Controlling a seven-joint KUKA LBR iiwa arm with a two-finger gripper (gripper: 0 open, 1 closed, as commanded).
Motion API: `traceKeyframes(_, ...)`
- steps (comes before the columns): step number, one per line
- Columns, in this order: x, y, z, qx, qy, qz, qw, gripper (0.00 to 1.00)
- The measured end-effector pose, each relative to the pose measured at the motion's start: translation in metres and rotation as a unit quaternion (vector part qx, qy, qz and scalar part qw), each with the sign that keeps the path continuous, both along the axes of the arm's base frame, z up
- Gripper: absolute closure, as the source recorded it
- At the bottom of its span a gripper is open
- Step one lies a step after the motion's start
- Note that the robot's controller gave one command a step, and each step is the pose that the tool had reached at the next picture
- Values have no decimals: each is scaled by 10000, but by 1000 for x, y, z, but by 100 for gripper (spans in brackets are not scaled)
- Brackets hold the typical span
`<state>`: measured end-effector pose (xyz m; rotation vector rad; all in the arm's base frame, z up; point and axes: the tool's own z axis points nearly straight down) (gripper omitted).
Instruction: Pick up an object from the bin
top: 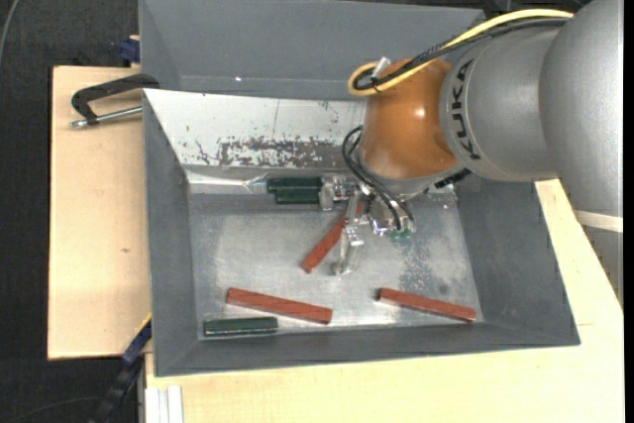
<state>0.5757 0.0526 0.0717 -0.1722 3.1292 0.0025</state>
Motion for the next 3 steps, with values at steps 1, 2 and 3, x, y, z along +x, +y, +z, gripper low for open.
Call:
traceKeyframes(1, -13, 57, 12, 18, 7, -65, 10000, 0)
traceKeyframes(2, 10, -16, 0, -18, 0, 1662, 9861, 0)
traceKeyframes(3, 9, -13, -1, -9, 9, 1671, 9859, 100)
